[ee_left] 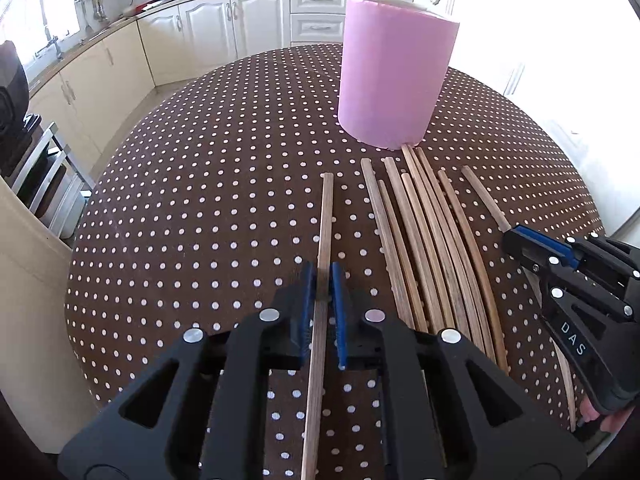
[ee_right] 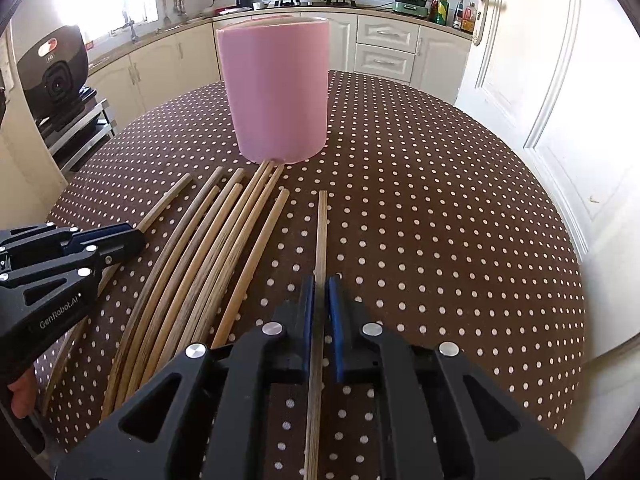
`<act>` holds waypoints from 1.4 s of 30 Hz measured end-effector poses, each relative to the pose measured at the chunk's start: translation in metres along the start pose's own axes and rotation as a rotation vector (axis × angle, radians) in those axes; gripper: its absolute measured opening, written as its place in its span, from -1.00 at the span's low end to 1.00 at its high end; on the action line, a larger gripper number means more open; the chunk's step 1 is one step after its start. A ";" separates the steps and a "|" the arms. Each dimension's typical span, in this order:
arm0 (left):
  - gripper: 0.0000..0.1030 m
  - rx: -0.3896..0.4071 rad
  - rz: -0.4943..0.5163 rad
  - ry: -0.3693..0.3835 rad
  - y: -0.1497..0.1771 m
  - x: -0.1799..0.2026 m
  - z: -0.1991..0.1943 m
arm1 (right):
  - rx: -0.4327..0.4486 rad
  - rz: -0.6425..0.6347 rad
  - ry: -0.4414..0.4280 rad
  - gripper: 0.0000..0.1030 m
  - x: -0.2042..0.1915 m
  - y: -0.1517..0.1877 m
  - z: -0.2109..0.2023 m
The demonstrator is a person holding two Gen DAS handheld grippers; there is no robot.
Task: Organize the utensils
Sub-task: 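Close the left gripper on one chopstick while the right gripper grasps another, then lift both held chopsticks over the pink cup and lower them inside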
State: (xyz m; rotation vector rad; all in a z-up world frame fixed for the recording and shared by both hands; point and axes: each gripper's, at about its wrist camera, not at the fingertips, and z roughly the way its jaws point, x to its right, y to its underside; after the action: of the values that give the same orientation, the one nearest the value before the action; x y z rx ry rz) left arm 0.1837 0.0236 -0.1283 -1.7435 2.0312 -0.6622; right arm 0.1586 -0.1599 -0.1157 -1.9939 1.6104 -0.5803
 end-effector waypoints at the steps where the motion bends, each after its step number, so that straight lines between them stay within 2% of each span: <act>1: -0.79 0.002 -0.002 -0.001 -0.002 0.000 0.000 | -0.001 0.007 -0.004 -0.87 0.001 -0.001 0.001; 5: -0.87 0.024 0.002 -0.002 -0.003 0.001 0.002 | 0.007 0.012 0.000 -0.91 0.001 -0.001 0.000; 10: -0.88 0.044 0.019 -0.022 -0.006 0.008 -0.001 | 0.026 0.053 -0.019 -0.91 0.009 -0.003 -0.004; 20: -0.87 0.116 -0.039 0.019 -0.012 0.004 -0.025 | 0.142 0.130 -0.081 -0.92 0.026 -0.016 -0.034; 30: -0.87 0.267 -0.080 0.076 -0.030 -0.003 -0.062 | 0.288 0.166 -0.094 -0.92 0.033 -0.030 -0.068; 38: -0.87 0.380 -0.091 0.061 -0.044 0.004 -0.088 | 0.416 0.167 -0.097 -0.92 0.034 -0.040 -0.094; 42: -0.87 0.443 -0.134 0.039 -0.052 0.001 -0.097 | 0.477 0.171 -0.104 -0.91 0.034 -0.047 -0.103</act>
State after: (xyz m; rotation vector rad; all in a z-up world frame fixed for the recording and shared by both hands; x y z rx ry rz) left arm 0.1699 0.0268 -0.0190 -1.6142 1.6372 -1.0999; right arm 0.1386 -0.1973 -0.0058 -1.4977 1.4026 -0.7046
